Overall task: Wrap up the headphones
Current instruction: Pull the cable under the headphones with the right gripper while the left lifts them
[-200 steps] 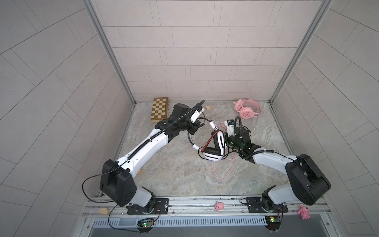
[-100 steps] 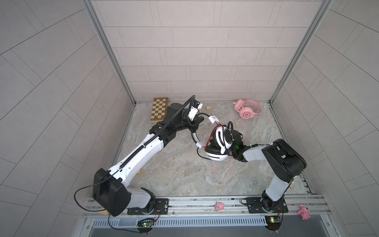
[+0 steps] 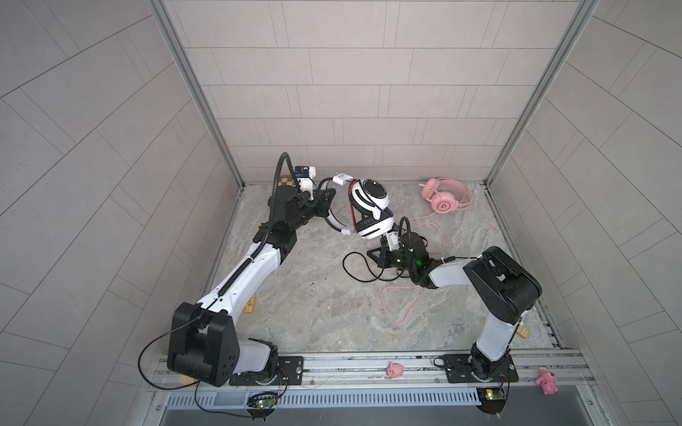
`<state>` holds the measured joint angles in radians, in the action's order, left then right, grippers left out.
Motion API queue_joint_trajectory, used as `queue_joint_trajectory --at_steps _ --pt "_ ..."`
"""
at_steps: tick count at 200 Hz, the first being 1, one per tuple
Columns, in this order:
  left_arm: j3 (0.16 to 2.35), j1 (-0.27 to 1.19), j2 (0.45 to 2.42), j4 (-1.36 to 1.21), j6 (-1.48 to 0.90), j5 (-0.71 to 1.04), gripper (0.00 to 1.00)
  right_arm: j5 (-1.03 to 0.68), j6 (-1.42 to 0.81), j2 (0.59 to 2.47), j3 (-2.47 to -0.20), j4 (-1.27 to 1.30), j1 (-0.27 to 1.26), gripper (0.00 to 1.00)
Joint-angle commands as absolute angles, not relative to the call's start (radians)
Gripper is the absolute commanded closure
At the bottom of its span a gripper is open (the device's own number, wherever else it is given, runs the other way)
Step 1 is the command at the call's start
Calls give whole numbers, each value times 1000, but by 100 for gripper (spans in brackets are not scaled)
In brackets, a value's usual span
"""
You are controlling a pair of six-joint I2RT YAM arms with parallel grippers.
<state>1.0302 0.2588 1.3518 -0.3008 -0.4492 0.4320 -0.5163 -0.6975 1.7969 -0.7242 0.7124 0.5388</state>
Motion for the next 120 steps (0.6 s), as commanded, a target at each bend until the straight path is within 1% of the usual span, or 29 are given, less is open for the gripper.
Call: queue_joint_trajectory --at_steps 1,30,52,68,107,120 --pt "1016 243 1321 -480 -619 295 100 -532 -705 1814 -746 706 569 92" --pt "995 242 1283 -387 -646 57 100 -514 -668 1800 -761 657 605 95" --pt "1004 242 1269 -298 -645 -96 100 -501 -639 1789 -771 621 630 99" --pt "1006 242 1264 -245 -660 -200 100 -491 -619 1784 -782 593 646 100" --pt "1033 241 1273 -136 -669 -380 100 -445 -538 1761 -810 502 697 100" --pt "1034 242 1276 -88 -696 -469 100 -426 -496 1746 -820 468 719 100"
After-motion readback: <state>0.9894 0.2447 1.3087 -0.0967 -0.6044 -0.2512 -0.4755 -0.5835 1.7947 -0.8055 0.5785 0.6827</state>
